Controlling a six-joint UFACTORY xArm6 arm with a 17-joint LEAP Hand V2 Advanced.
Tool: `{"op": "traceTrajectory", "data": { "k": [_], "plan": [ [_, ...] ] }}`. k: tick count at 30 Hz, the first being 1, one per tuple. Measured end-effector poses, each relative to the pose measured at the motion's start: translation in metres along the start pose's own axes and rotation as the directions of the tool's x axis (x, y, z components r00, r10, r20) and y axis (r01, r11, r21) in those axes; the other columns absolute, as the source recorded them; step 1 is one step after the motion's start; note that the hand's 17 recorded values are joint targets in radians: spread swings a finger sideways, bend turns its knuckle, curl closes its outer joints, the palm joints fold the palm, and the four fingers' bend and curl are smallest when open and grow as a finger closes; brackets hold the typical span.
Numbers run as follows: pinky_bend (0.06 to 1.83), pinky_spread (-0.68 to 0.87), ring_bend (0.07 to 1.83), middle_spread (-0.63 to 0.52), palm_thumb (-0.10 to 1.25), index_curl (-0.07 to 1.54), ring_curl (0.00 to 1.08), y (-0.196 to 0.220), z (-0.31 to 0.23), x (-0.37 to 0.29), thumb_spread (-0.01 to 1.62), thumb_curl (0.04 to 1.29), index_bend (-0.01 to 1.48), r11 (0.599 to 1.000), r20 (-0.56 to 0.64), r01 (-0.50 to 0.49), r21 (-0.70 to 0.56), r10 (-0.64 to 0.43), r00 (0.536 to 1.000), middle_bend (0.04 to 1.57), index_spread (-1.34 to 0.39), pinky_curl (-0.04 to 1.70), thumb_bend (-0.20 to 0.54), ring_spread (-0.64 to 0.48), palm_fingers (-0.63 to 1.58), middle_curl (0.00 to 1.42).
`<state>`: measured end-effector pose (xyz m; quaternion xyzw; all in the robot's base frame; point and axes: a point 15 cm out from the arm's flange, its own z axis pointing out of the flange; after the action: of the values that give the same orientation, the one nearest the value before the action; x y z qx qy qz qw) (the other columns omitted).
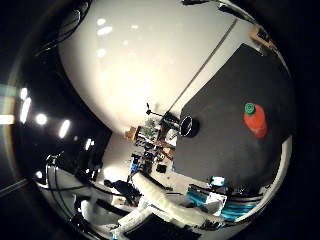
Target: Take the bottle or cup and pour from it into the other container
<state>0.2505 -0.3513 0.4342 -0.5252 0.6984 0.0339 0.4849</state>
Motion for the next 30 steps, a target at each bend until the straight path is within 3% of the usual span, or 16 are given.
{"op": "traceTrajectory", "data": {
  "k": [11,17,30],
  "plan": [
    [0.92,0.42,0.56,0.04,0.32,0.29,0.21,0.015,0.019,0.064,0.91,0.3,0.16,0.999,0.107,-0.031,0.018,0.029,0.994,0.33,-0.25,-0.01,-0.029,0.15,0.16,0.34],
    [0.9,0.42,0.55,0.03,0.36,0.29,0.21,0.006,0.031,0.088,0.93,0.3,0.16,0.994,0.183,-0.041,0.097,0.023,0.983,0.33,-0.24,-0.01,-0.03,0.15,0.17,0.34],
    [0.87,0.41,0.55,0.03,0.36,0.29,0.21,0.018,0.055,0.139,0.93,0.3,0.16,0.987,0.208,-0.118,0.113,0.092,0.974,0.32,-0.24,0.0,-0.03,0.16,0.17,0.34]
  ]
}}
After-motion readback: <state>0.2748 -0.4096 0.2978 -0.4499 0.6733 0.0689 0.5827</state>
